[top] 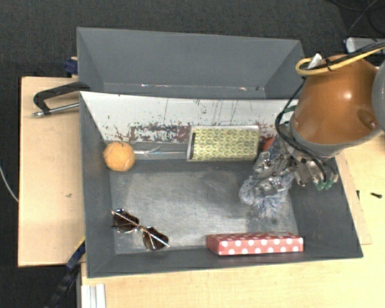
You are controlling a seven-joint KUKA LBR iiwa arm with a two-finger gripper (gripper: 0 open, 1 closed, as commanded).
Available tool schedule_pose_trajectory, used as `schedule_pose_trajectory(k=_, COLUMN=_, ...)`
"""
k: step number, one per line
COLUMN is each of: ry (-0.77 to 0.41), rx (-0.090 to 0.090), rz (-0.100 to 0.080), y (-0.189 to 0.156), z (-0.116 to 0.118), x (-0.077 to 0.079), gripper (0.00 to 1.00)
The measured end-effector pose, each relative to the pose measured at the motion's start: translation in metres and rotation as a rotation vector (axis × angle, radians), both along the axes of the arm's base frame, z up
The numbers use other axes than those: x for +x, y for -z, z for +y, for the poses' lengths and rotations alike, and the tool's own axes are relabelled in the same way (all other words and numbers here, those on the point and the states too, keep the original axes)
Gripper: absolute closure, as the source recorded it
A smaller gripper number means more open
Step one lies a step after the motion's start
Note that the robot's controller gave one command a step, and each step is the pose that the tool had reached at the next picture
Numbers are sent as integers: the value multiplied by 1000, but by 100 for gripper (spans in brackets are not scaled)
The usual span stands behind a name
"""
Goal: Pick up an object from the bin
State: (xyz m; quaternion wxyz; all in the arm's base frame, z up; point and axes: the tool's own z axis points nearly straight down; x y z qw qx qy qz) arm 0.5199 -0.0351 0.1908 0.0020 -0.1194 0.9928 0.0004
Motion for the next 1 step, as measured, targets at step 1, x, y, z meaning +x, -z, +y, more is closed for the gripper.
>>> schedule_pose_trajectory(k=1, ry=-398, rx=-2, rz=-3, y=-92, z=-48, x=-14, gripper=100)
